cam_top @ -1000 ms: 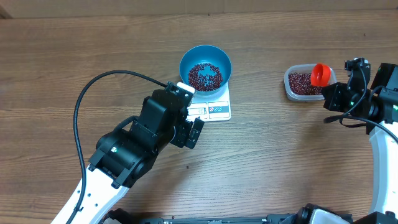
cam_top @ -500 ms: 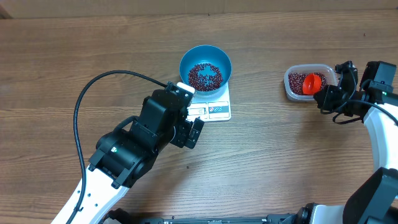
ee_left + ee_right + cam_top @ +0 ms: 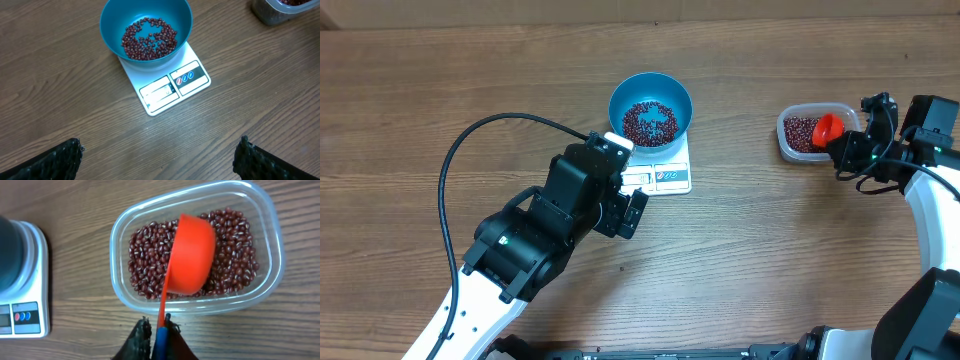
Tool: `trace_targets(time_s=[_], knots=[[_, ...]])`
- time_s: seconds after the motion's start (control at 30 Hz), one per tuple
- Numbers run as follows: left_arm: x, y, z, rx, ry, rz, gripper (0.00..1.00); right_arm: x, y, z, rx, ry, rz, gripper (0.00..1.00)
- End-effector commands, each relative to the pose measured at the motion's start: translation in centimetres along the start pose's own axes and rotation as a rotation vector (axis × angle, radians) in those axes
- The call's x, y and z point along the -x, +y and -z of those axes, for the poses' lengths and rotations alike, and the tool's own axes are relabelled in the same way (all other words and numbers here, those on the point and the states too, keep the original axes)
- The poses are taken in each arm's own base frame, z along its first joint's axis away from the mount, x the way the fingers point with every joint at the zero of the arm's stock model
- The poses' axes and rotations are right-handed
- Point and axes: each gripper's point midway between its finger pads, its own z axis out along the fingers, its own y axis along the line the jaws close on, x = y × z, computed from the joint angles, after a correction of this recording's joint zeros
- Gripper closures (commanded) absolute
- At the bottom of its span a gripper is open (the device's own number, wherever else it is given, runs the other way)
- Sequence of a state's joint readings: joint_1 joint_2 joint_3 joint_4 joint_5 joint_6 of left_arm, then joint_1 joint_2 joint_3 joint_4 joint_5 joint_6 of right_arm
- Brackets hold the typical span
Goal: Scoop item into bowl and weigh 150g on scale
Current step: 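Lower the red scoop into the bean tub with the right gripper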
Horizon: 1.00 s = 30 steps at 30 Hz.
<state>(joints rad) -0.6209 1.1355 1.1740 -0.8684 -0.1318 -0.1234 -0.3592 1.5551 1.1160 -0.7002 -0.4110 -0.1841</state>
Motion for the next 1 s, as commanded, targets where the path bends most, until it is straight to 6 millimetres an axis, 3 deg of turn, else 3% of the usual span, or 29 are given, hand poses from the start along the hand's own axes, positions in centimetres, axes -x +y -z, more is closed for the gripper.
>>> trace_targets(time_s=[0.0,0.3,0.33,0.4,0.57,0.97], knots=[[0.3,0.3,0.0,0.012,-0.006,-0.011,0.0,0.4,0.0,0.1,0.0,-0.014,0.011,0.85],[0.3,0.3,0.0,0.012,-0.006,-0.011,0.0,0.6,0.0,0.1,-0.001,-0.021,0.014,0.73],[0.3,0.3,0.0,0.012,-0.006,-0.011,0.0,0.6,0.0,0.1,-0.001,-0.023,0.015,0.74],[0.3,0.3,0.0,0.012,-0.006,-0.011,0.01,0.7,0.0,0.1,-0.002,-0.024,0.015,0.85],[0.3,0.3,0.0,0.012,-0.006,-0.011,0.01,0.8,0.0,0.1,-0.003,-0.032,0.019,0.96],[0.3,0.3,0.0,0.012,-0.006,-0.011,0.01,0.8,-1.4,0.1,-0.082,-0.028,0.021,0.96]])
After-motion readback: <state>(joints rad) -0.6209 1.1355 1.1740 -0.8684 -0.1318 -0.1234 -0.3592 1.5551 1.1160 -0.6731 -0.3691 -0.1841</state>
